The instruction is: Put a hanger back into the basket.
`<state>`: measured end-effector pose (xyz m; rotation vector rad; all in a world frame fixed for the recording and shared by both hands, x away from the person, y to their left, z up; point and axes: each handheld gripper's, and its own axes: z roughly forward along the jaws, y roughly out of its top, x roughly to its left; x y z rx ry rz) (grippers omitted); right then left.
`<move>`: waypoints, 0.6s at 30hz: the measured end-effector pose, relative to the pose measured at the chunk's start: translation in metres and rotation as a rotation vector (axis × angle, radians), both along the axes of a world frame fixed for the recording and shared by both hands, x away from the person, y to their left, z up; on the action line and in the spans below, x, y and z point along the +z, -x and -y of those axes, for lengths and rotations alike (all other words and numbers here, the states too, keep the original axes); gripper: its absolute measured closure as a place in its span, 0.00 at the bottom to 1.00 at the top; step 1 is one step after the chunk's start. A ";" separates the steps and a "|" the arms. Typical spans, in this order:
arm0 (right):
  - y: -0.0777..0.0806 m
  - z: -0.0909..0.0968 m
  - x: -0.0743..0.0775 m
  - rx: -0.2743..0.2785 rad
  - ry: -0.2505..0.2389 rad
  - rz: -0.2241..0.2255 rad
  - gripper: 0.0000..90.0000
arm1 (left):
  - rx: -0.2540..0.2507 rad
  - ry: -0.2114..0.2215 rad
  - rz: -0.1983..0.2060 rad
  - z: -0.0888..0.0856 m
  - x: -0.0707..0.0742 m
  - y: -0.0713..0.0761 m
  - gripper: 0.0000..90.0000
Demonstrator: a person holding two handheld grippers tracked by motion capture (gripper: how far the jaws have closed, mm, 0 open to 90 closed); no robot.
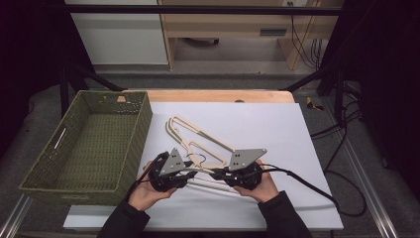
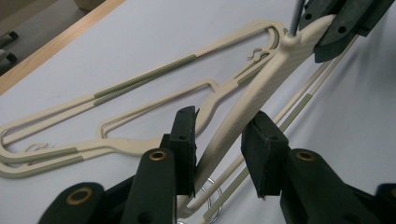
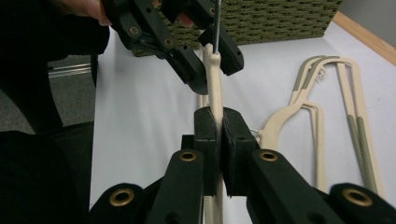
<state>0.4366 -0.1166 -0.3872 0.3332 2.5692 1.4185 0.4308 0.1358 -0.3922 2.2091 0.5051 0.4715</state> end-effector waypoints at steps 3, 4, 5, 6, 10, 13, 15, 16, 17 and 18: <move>0.000 0.001 0.001 -0.033 0.001 0.022 0.91 | -0.015 0.001 -0.016 0.000 0.001 0.002 0.79; 0.000 0.002 0.002 -0.045 0.006 0.023 0.90 | -0.022 -0.003 -0.020 0.001 0.002 0.002 0.81; -0.001 0.002 0.002 -0.056 0.011 0.025 0.88 | -0.025 -0.005 -0.020 0.002 0.002 0.003 0.82; -0.001 0.003 0.002 -0.065 0.013 0.029 0.87 | -0.026 -0.002 -0.029 0.003 0.002 0.004 0.83; -0.002 0.003 0.002 -0.102 0.015 0.048 0.81 | -0.030 0.004 -0.048 0.004 0.003 0.005 0.87; -0.002 0.004 0.002 -0.128 0.015 0.064 0.76 | -0.037 0.013 -0.056 0.005 0.003 0.007 0.89; -0.002 0.004 0.002 -0.143 0.018 0.076 0.73 | -0.046 0.023 -0.072 0.006 0.004 0.008 0.91; -0.002 0.004 0.002 -0.146 0.016 0.080 0.72 | -0.050 0.033 -0.082 0.007 0.004 0.008 0.92; -0.003 0.005 0.002 -0.147 0.015 0.086 0.70 | -0.053 0.037 -0.085 0.007 0.004 0.008 0.92; -0.003 0.005 0.002 -0.151 0.011 0.090 0.69 | -0.059 0.036 -0.091 0.007 0.004 0.009 0.93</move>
